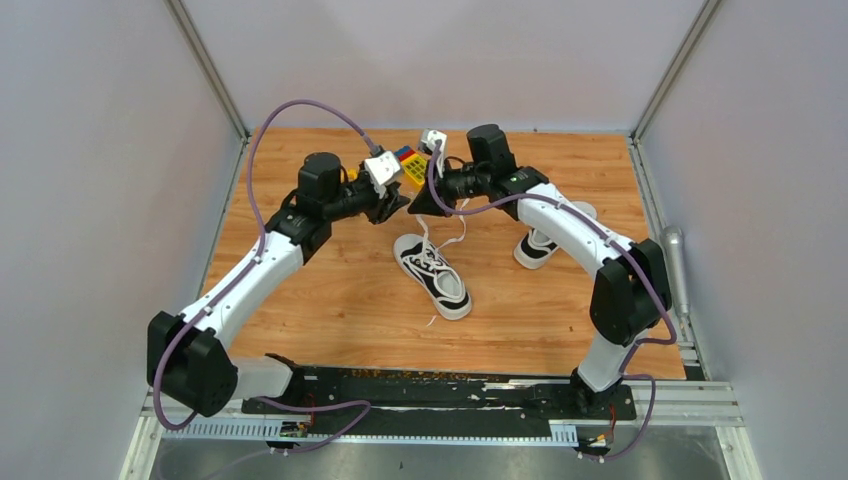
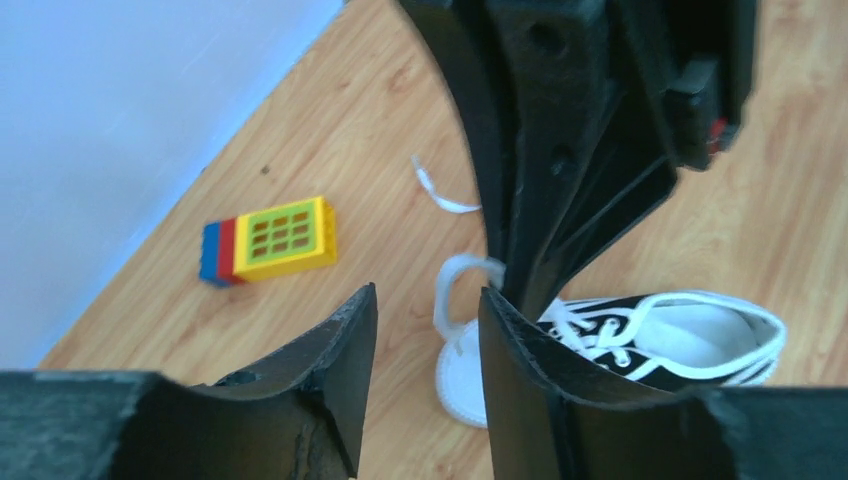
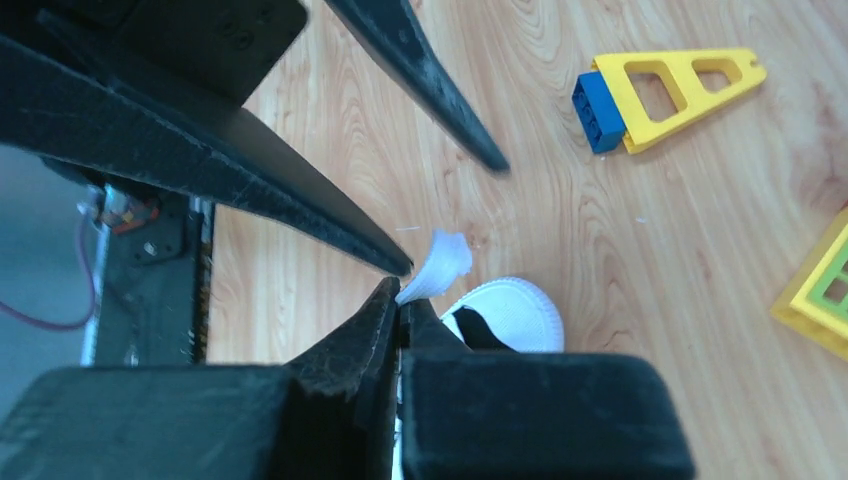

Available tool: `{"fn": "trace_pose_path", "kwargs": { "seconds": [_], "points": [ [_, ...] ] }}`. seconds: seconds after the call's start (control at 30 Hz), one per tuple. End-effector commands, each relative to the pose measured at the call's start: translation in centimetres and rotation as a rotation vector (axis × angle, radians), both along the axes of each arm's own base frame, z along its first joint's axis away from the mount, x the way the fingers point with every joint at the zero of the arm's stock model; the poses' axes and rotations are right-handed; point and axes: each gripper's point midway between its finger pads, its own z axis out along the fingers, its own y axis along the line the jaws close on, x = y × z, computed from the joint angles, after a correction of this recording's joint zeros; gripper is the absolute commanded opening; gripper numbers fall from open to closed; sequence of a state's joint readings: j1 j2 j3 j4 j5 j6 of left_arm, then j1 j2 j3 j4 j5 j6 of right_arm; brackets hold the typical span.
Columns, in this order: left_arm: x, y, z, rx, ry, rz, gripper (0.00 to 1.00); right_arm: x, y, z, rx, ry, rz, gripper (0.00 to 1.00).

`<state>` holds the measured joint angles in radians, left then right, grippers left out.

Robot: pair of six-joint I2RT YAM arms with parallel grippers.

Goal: Tie the shoes
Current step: Cross the shoelace with the shoelace.

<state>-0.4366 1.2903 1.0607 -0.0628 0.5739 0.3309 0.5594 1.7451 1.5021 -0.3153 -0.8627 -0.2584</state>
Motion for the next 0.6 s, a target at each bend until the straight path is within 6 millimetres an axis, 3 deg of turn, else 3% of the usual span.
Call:
{"fn": "trace_pose_path", "kwargs": {
  "seconds": [0.0,0.07,0.1,0.13,0.17,0.2,0.3,0.4,0.57],
  "points": [
    [1.9,4.8,5.0,-0.05,-0.036,0.329,0.54,2.3,-0.7,2.2,0.084,0.15,-0.168,0.0],
    [1.4,7.2,6.4,-0.113,-0.004,0.448,0.59,3.4,-1.3,2.5,0.11,0.233,-0.278,0.0],
    [0.7,7.3,6.1,-0.142,0.025,0.456,0.6,4.0,-1.6,2.7,0.12,0.269,-0.342,0.0],
    [-0.4,6.9,7.3,-0.189,0.0,0.414,0.61,4.4,-1.8,2.7,0.128,0.307,-0.392,0.0],
    [-1.1,6.4,6.0,-0.211,0.045,0.391,0.61,4.6,-1.8,2.8,0.135,0.332,-0.416,0.0],
    [-1.8,5.5,6.4,-0.249,0.05,0.337,0.6,4.7,-1.7,3.0,0.143,0.351,-0.43,0.0],
    [-2.6,3.1,4.3,-0.311,0.174,0.25,0.55,5.0,-1.5,3.1,0.154,0.408,-0.457,0.0],
    [-2.0,0.6,3.5,-0.34,0.18,0.172,0.56,5.2,-1.4,2.8,0.155,0.452,-0.471,0.0],
    [0.5,-1.2,1.5,-0.358,0.173,0.194,0.57,5.2,-1.4,2.1,0.153,0.497,-0.483,0.0]
  ]
}}
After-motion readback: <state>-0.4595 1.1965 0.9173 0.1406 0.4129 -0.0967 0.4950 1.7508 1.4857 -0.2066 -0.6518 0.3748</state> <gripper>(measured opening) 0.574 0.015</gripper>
